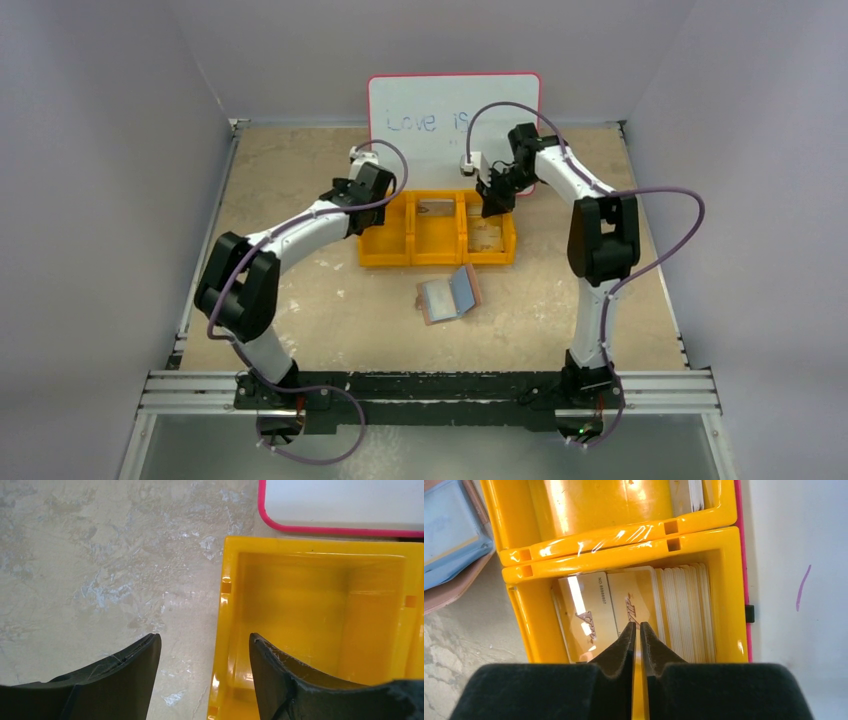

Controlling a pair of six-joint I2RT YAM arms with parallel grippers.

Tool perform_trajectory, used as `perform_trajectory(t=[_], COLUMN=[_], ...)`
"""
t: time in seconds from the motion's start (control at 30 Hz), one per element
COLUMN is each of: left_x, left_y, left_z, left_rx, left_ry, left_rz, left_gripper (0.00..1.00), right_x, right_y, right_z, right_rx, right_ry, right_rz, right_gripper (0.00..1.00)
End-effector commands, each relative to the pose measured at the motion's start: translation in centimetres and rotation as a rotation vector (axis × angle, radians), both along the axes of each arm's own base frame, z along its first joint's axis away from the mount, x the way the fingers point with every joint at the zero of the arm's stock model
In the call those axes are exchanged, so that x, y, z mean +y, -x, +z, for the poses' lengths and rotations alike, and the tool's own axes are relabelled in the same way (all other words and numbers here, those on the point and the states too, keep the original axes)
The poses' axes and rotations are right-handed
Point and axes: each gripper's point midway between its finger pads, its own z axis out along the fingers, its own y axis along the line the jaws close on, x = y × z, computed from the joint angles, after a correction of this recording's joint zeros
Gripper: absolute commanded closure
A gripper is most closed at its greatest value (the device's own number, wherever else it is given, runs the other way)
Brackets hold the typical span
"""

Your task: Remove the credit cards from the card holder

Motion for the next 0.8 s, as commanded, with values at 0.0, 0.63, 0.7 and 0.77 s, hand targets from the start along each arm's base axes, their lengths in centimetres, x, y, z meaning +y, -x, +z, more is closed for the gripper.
perform_trajectory(t=[0.0,0.63,0.7,0.77], left_x=[-0.4,-4.4,-4.9,-5.7], left_y=[-0.9,9.1,9.7,10.3], left_z=[5.6,6.0,5.5,5.1], left_rx=[-0.123,-0.109,-0.108,-0.102], left_ry=[0.081,0.696,0.747,0.773], left_rz=[-0.004,-0.052,-0.060,-0.078], left_gripper=[0.33,0.30,0.29,0.29], right_x=[1.0,8.9,10.1,11.0], right_y=[-0.4,11.6,13.0,14.2], right_z=[3.9,15.9,14.4,12.8], right_rx=[-0.096,0.177,0.199,0.250], right_ry=[-0.047,-0.808,-0.747,-0.704], right_rz=[-0.033,-0.844,-0.856,-0.860], right_gripper=[0.91,0.58,0.58,0.59])
